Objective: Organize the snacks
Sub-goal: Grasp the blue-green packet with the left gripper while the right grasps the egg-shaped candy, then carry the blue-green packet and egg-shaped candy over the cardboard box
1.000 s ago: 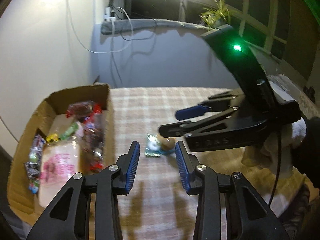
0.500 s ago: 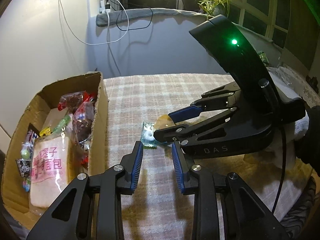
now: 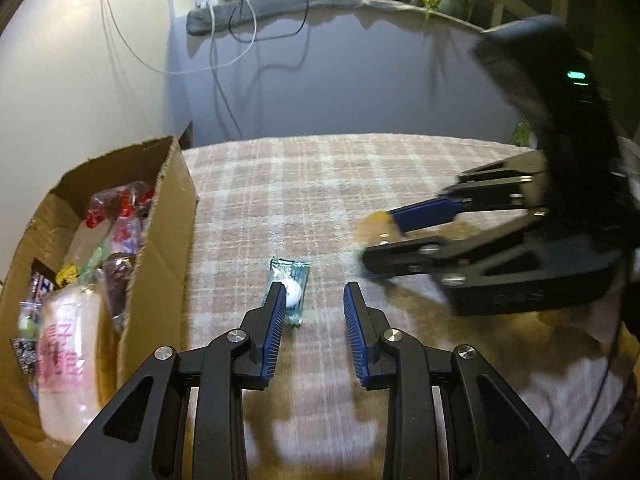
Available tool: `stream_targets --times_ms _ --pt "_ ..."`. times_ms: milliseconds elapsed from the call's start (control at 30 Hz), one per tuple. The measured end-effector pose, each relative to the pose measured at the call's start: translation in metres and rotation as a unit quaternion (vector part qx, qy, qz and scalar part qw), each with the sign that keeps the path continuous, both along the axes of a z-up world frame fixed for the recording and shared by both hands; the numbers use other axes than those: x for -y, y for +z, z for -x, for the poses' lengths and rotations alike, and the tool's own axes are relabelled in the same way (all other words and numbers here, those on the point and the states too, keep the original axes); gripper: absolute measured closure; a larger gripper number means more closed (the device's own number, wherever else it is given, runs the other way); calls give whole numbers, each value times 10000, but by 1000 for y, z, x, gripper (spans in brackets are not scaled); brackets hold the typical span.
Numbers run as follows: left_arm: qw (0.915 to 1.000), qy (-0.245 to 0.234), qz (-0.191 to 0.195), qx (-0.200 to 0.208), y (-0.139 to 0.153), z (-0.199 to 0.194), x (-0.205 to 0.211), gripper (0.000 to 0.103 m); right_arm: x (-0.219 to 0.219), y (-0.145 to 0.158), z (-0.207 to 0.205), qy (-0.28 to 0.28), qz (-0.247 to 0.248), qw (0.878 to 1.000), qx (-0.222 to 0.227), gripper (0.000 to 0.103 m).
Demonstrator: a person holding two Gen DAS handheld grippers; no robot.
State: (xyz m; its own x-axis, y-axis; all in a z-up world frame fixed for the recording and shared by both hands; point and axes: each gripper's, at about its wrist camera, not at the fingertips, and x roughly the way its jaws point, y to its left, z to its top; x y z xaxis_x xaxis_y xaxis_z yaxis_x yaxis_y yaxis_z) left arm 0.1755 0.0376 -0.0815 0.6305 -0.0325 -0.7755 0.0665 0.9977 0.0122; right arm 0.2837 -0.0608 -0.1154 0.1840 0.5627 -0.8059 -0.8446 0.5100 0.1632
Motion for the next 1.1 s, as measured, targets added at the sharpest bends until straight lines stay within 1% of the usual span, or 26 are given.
stream_targets --times_ms 67,200,300,367,433,467,500,533,600,767,933,1100 --pt "9998 94 -166 -18 -4 -6 2 73 8 -1 -2 -26 -16 10000 5 63" --pt "9991 280 -282 -120 -11 -17 0 60 17 -1 -3 -39 -66 10000 15 63" --pt "9989 304 -319 -179 -14 -22 1 59 22 0 -3 -26 -89 9999 42 63" --pt "9988 365 -213 -260 -14 -24 -2 58 24 0 -2 -26 -99 9999 67 63" --pt "9987 402 -136 -277 -15 -24 -3 60 26 1 -1 -27 -109 9999 78 63" --pt "9988 388 -171 -244 -16 -21 -1 61 26 1 -1 -24 -113 9999 78 63" --pt "9989 339 -237 -208 -16 -19 2 64 27 1 0 -22 -115 9999 83 63" --pt "9990 281 -304 -178 -16 -18 5 71 28 1 1 -20 -113 9999 92 63" --pt "9990 155 -400 -144 -17 -16 11 79 29 1 2 -18 -88 9999 130 63" --pt "9985 120 -529 -100 -17 -15 14 81 27 1 8 -46 15 9995 306 63" --pt "9986 165 -501 -54 -16 -13 15 82 27 2 12 -110 37 9992 395 66" --pt "9992 170 -363 27 -10 -6 14 82 33 3 14 -215 2 9990 398 68"
